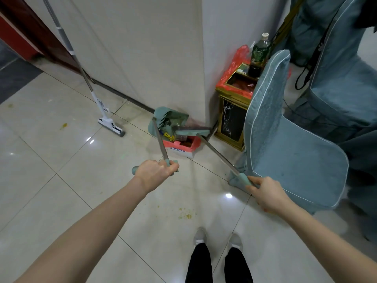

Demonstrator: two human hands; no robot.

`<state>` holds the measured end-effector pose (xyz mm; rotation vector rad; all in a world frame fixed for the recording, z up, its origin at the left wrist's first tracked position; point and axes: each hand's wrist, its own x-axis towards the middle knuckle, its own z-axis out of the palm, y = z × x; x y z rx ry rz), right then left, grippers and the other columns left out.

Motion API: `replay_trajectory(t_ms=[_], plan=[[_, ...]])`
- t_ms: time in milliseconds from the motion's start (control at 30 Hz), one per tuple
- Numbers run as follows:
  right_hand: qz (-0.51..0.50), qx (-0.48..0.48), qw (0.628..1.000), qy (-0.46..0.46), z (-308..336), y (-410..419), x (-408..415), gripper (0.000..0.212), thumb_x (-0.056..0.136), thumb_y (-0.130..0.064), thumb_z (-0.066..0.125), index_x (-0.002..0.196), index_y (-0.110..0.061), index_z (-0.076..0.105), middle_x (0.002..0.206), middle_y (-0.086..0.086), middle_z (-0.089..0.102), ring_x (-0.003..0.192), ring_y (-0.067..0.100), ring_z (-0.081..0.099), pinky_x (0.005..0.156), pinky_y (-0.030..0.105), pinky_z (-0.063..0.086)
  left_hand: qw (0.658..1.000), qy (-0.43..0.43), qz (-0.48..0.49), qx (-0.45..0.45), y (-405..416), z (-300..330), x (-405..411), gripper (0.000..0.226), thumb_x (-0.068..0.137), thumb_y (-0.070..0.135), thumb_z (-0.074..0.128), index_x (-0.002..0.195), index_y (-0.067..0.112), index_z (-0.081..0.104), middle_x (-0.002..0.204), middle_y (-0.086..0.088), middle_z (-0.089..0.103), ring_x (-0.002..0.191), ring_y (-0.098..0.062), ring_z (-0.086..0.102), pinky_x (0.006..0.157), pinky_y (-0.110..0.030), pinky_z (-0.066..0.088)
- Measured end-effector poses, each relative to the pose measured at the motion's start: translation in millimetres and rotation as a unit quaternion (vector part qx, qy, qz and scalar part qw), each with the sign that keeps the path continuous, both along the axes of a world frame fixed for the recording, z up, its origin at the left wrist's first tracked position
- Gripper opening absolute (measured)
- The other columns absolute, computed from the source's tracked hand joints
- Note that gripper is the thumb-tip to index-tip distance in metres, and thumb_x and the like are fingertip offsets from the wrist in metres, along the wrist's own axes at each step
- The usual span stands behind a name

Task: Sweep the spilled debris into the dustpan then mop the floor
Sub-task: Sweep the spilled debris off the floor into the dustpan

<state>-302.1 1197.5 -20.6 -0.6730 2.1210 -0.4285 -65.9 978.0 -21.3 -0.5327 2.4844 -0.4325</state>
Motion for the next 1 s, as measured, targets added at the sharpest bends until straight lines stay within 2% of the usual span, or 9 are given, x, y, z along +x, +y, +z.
replay_trajectory(t_ms=[67,167,333,433,567,700,800,900,1000], plan=[[-0.001,-0.015,1.0,-0.012,2.3,0.2,4.6,0.033,0.097,-0.021,0.053,0.127,-0.026,0.065,0.061,0.003,0.051,0.043,0.02,0.044,0.034,0.021,0.041,1.0,-0.002,-0.005,-0.004,1.1,-8.1,1.5,0.036,0.099,0.008,0.038,0.132,0.013,0.026,0.107,-0.01,0.059,0.076,-0.029,0.068,0.048,-0.032,0.033],[0.006,-0.032,0.999,-0.022,-0.6,-15.0,13.2,0.034,0.098,-0.024,0.052,0.13,-0.027,0.063,0.067,0.006,0.054,0.043,0.019,0.046,0.032,0.018,0.038,1.0,0.002,-0.015,-0.013,0.1,-17.9,4.9,0.042,0.094,0.003,0.046,0.128,0.013,0.024,0.101,-0.009,0.06,0.07,-0.027,0.068,0.05,-0.03,0.041],[0.046,0.004,0.999,-0.001,-14.0,-49.2,26.4,0.034,0.099,-0.026,0.049,0.129,-0.022,0.062,0.1,0.012,0.065,0.074,0.03,0.068,0.053,0.033,0.058,1.0,-0.002,-0.028,-0.004,-0.3,-14.7,4.3,0.034,0.1,0.01,0.039,0.133,0.013,0.031,0.104,-0.012,0.06,0.077,-0.03,0.069,0.054,-0.033,0.04],[0.053,0.03,0.998,0.03,-19.5,-46.7,24.2,0.031,0.098,-0.031,0.047,0.122,-0.024,0.066,0.093,0.011,0.067,0.071,0.03,0.068,0.057,0.036,0.061,0.999,0.02,-0.033,-0.034,-6.3,-10.2,7.7,0.036,0.095,0.016,0.054,0.122,0.013,0.031,0.09,-0.008,0.063,0.063,-0.026,0.068,0.047,-0.027,0.041],[0.07,0.048,0.994,0.063,-16.7,-26.8,11.1,0.029,0.097,-0.038,0.048,0.111,-0.024,0.069,0.082,0.009,0.065,0.062,0.027,0.064,0.054,0.035,0.059,0.999,-0.016,-0.029,-0.011,-4.5,-5.4,5.4,0.042,0.095,0.001,0.043,0.132,0.013,0.03,0.106,-0.012,0.059,0.077,-0.03,0.068,0.049,-0.032,0.036],[0.059,0.03,0.997,0.05,2.0,-8.9,-1.1,0.032,0.098,-0.041,0.045,0.11,-0.025,0.071,0.067,0.006,0.058,0.048,0.023,0.053,0.038,0.025,0.045,0.999,0.006,-0.03,-0.013,-3.8,-2.4,4.7,0.042,0.095,0.0,0.041,0.133,0.013,0.031,0.104,-0.012,0.059,0.077,-0.03,0.068,0.053,-0.033,0.038],[0.05,0.011,0.998,0.041,14.3,0.4,-1.5,0.03,0.097,-0.032,0.049,0.12,-0.033,0.068,0.071,0.008,0.061,0.046,0.023,0.052,0.04,0.028,0.05,0.999,0.006,-0.031,-0.012,-2.8,-1.2,4.4,0.042,0.094,0.0,0.043,0.132,0.013,0.031,0.101,-0.011,0.059,0.074,-0.03,0.068,0.051,-0.033,0.039],[0.046,-0.004,0.998,0.043,20.2,-0.7,0.7,0.034,0.097,-0.026,0.051,0.128,-0.032,0.063,0.07,0.007,0.06,0.046,0.023,0.052,0.04,0.028,0.049,0.999,0.016,-0.028,-0.009,-4.1,-3.9,5.6,0.04,0.095,0.001,0.044,0.13,0.014,0.032,0.098,-0.01,0.059,0.072,-0.029,0.067,0.05,-0.033,0.039],[0.069,-0.014,0.996,0.06,16.5,-18.2,7.1,0.033,0.097,-0.026,0.05,0.128,-0.028,0.064,0.08,0.011,0.066,0.057,0.028,0.06,0.05,0.037,0.057,1.0,0.011,-0.024,-0.01,-3.8,-0.2,3.8,0.038,0.096,0.003,0.044,0.13,0.015,0.032,0.101,-0.01,0.059,0.074,-0.029,0.067,0.051,-0.033,0.038]])
